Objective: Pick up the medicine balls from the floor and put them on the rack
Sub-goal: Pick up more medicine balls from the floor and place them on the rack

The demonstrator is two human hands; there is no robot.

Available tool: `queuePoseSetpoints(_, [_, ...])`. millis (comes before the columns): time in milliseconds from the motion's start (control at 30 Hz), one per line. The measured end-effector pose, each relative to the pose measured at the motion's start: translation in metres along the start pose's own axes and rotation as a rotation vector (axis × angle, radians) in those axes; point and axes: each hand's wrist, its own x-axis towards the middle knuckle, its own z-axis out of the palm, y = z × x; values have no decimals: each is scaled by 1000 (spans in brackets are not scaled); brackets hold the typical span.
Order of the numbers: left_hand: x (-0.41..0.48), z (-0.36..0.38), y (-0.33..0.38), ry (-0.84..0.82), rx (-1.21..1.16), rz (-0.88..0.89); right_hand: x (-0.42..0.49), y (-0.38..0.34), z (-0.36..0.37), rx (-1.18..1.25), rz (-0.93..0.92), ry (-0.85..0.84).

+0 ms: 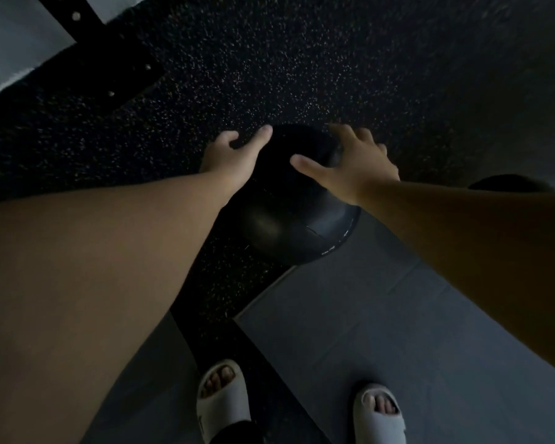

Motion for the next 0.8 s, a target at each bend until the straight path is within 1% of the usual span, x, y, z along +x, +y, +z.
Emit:
queuePoseSetpoints(133, [27, 2, -25, -60, -38, -59, 22, -5, 19, 26, 42, -49])
queuePoseSetpoints(233, [41, 1, -39, -90, -103, -125, 32, -12, 33, 106, 101, -89])
queuePoseSetpoints(333, [49, -3, -52, -124, -157, -217, 41, -20, 43, 150, 191, -148])
queuePoseSetpoints(400, [50, -2, -60, -157, -186, -268, 49, -18, 47, 168, 270, -144])
queuePoseSetpoints(500, [48, 1, -68, -247, -218, -367, 58, -8, 50, 266, 411, -109])
queuePoseSetpoints(567, [47, 3, -72, -296, -264, -411, 60, -4, 54, 328, 411, -85])
queuePoseSetpoints(633, [45, 3, -77, -306, -324, -428, 59, -1, 60, 342, 384, -47])
queuePoseSetpoints(733, [45, 6, -81, -276, -399, -427, 53, 5, 64, 378, 355, 17])
queuePoseSetpoints(800, [49, 5, -84, -225, -449, -366, 45, 8, 62, 443, 337, 57])
